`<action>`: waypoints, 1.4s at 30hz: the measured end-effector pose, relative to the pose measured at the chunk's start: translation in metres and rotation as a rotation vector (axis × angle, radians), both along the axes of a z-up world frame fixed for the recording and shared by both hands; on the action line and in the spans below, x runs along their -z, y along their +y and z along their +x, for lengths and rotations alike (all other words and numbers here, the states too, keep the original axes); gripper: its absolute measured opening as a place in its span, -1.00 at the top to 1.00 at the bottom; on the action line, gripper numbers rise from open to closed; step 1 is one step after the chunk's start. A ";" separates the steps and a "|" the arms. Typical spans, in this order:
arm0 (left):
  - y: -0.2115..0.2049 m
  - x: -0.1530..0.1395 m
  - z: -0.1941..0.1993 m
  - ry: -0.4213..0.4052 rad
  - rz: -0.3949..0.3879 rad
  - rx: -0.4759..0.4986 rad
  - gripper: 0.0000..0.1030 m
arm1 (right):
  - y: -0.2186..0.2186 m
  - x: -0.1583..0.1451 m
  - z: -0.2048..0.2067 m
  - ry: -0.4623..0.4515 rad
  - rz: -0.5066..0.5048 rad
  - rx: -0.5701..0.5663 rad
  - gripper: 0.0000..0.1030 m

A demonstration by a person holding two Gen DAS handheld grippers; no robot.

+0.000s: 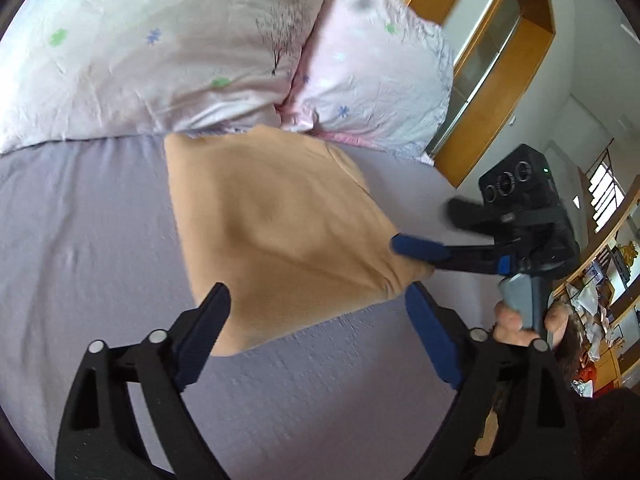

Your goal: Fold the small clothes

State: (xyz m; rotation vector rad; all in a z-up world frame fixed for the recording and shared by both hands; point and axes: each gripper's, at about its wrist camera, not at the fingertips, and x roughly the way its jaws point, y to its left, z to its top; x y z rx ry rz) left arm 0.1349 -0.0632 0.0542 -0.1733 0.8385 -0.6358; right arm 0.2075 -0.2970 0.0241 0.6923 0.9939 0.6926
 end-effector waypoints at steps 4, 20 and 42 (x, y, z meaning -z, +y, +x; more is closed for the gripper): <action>-0.016 0.023 0.011 0.053 0.112 -0.064 -0.79 | -0.012 0.015 0.003 0.066 0.024 0.079 -0.73; 0.004 0.048 -0.027 0.012 0.384 -0.292 -0.97 | 0.019 0.019 -0.066 -0.103 -0.639 0.215 -0.97; 0.007 0.058 -0.022 0.037 0.451 -0.321 -0.97 | 0.059 0.026 -0.078 -0.184 -0.858 0.201 -0.97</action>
